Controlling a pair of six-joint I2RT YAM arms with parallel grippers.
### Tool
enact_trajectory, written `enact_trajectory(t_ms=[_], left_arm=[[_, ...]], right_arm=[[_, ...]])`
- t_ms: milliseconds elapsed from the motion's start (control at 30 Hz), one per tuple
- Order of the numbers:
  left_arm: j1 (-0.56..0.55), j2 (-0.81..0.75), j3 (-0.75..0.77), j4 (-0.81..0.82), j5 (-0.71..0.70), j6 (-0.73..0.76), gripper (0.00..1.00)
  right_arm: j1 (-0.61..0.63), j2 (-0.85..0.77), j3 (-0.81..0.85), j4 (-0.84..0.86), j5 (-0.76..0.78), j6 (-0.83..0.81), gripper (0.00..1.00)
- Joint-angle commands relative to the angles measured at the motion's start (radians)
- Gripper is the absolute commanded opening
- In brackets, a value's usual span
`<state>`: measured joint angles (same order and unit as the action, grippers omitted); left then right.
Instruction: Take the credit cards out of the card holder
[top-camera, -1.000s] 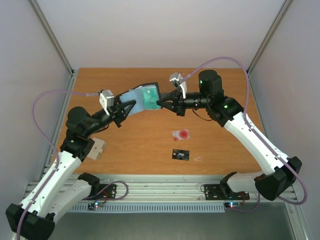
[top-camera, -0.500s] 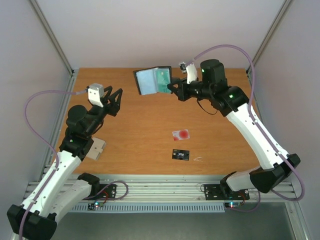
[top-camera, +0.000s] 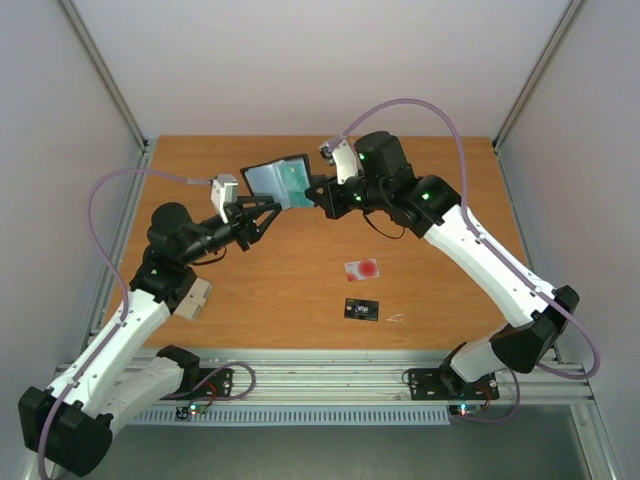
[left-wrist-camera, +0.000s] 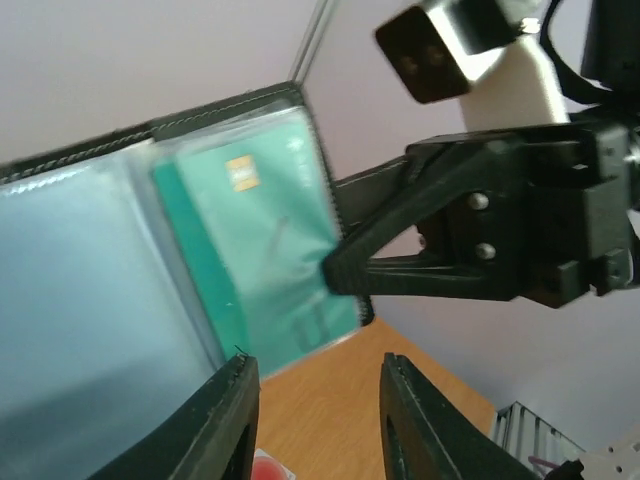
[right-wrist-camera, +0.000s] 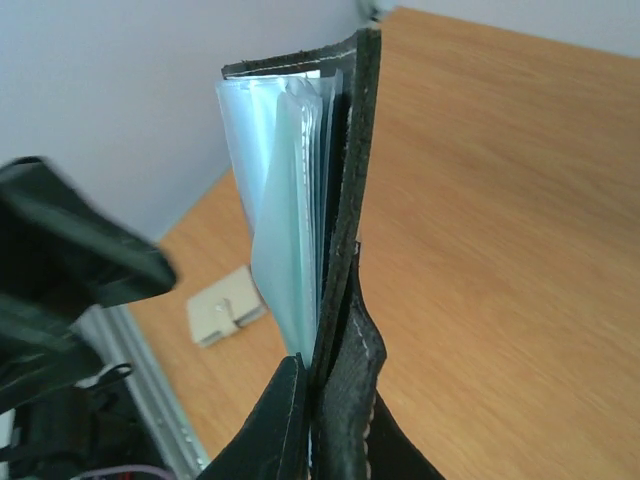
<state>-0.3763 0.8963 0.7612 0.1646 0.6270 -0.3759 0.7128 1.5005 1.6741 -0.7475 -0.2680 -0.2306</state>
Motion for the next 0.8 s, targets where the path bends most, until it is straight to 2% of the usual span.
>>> enact_trajectory(t_ms=[0, 300, 400, 667, 767], left_arm=[[0.023, -0.009, 0.014, 0.047, -0.014, -0.117, 0.33], [0.026, -0.01, 0.029, 0.074, 0.08, -0.088, 0.21], [0.025, -0.004, 0.036, 0.085, 0.079, -0.085, 0.2], [0.013, 0.001, 0.038, 0.118, 0.096, -0.084, 0.17], [0.011, 0.002, 0.044, 0.156, 0.139, -0.095, 0.24]], right_arm=[[0.003, -0.091, -0.069, 0.187, -0.211, -0.076, 0.01], [0.004, -0.146, -0.166, 0.282, -0.46, -0.13, 0.01], [0.004, -0.158, -0.207, 0.358, -0.504, -0.129, 0.01], [0.007, -0.11, -0.201, 0.391, -0.517, -0.133, 0.01], [0.006, -0.101, -0.201, 0.392, -0.548, -0.164, 0.01]])
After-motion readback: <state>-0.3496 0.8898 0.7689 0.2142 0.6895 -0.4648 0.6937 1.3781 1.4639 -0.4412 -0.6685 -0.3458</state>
